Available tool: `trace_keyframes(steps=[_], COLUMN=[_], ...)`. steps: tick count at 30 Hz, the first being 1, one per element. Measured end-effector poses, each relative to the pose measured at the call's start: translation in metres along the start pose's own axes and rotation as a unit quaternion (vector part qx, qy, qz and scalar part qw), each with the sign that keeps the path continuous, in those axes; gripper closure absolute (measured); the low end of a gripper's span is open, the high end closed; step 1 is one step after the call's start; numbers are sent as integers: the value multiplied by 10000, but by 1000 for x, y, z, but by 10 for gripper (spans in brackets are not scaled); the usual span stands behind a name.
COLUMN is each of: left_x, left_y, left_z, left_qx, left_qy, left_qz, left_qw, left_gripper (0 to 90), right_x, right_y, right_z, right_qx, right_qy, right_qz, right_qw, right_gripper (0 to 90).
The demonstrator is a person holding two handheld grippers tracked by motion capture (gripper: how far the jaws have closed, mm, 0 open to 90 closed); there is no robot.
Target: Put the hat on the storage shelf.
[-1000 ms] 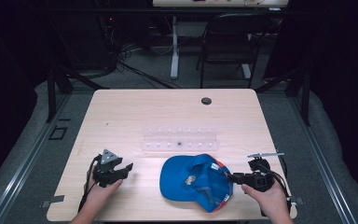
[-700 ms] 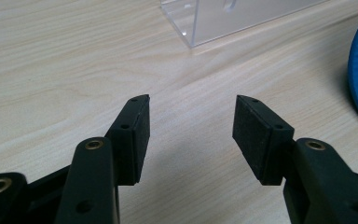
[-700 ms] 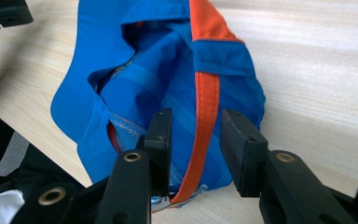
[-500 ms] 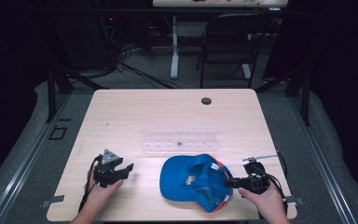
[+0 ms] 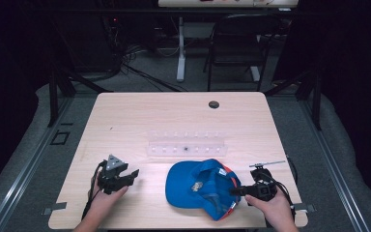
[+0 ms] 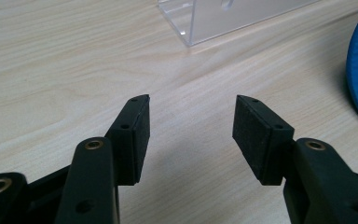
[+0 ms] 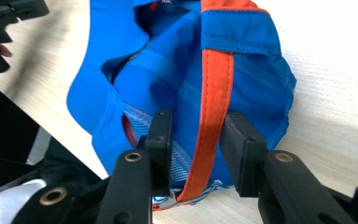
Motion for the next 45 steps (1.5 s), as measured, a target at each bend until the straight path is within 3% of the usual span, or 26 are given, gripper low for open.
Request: trace_keyframes(steps=[7,22,28,32,38,45], left_x=[0,0,0,0,0,0], left_y=[1,1,1,1,1,1], left_z=[0,0,0,0,0,-1], left_qx=[-14,-8,-17,-22,-15,2], left_qy=[6,7,3,1,5,20], left_qz=[-2,21,10,18,25,28], left_qw=[10000,10000,10000,10000,10000,10000], left_gripper=[471,471,471,471,471,471], right_x=[-5,-8,-9,-11,-15,-19], right_y=[3,6,6,6,3,5], right_z=[3,6,7,9,15,24], right_qx=[94,215,352,311,322,217], right_qy=[-8,100,124,159,152,326], right_qz=[216,386,265,183,-127,-289], right_qw=[9997,9990,9990,9992,9993,9988], right_gripper=[687,772,777,778,779,780])
Point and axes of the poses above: each handheld gripper's, and its own axes: x roughly forward along the jaws, z roughly out of its top, y roughly to its left, the point moved 8 cm from there along x, roughly forward along the jaws, and after that the axes turned 6 degrees about -z, right-handed, at the moved point
